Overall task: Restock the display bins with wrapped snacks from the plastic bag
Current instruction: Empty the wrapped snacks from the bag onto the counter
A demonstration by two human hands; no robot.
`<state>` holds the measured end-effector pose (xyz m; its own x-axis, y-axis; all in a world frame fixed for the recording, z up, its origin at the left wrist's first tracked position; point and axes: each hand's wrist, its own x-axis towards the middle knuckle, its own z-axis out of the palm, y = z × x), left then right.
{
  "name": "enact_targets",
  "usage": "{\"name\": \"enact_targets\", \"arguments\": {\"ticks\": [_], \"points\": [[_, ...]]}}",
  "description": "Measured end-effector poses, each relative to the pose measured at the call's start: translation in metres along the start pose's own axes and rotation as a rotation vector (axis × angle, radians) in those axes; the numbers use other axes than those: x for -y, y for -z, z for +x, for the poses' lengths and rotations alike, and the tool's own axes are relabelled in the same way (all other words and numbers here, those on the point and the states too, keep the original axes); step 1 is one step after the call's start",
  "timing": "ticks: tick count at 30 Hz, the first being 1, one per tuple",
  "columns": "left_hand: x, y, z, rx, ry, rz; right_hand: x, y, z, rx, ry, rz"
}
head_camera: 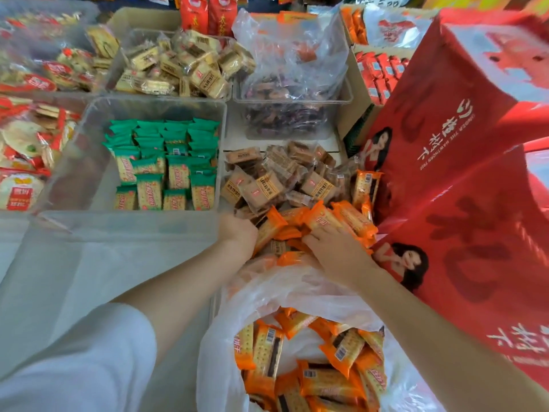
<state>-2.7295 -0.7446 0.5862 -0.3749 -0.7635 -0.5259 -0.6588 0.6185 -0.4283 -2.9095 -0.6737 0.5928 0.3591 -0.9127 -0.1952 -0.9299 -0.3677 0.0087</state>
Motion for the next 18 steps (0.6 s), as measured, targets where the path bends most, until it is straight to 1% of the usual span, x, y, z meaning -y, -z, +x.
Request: {"name": "enact_targets", "arguments": {"ticks": [2, 4, 5, 6, 7, 8, 10, 12, 13, 15, 17, 18], "points": [[-0.003, 0.006, -0.008, -0.002, 0.032, -0.075, -0.005, 0.0, 0.0, -0.141, -0.007, 0.05], [0.001, 0.01, -0.015, -0.084, 0.088, -0.219, -0.009, 0.002, 0.003, -0.244, -0.044, 0.095], [0.005, 0.012, -0.019, -0.142, 0.098, -0.337, -0.012, 0.003, 0.005, -0.287, -0.069, 0.104], [0.013, 0.017, -0.025, -0.207, 0.12, -0.478, -0.016, 0.004, 0.007, -0.325, -0.118, 0.116], [0.021, 0.023, -0.031, -0.282, 0.12, -0.566, -0.022, 0.006, 0.011, -0.351, -0.198, 0.144], [0.03, 0.029, -0.037, -0.356, 0.125, -0.661, -0.028, 0.007, 0.014, -0.349, -0.312, 0.188], [0.046, 0.043, -0.044, -0.464, 0.141, -0.833, -0.043, 0.006, 0.017, -0.246, -0.58, 0.314], [0.059, 0.059, -0.044, -0.507, 0.172, -0.996, -0.055, 0.003, 0.018, -0.101, -0.813, 0.455], [0.064, 0.066, -0.041, -0.528, 0.18, -1.071, -0.059, 0.0, 0.018, -0.05, -0.885, 0.509], [0.069, 0.076, -0.03, -0.606, 0.202, -1.245, -0.062, -0.01, 0.019, 0.031, -0.948, 0.557], [0.069, 0.079, -0.01, -0.673, 0.228, -1.425, -0.059, -0.018, 0.022, 0.06, -1.0, 0.615], [0.067, 0.078, 0.001, -0.699, 0.242, -1.486, -0.056, -0.019, 0.024, 0.044, -1.039, 0.669]]}}
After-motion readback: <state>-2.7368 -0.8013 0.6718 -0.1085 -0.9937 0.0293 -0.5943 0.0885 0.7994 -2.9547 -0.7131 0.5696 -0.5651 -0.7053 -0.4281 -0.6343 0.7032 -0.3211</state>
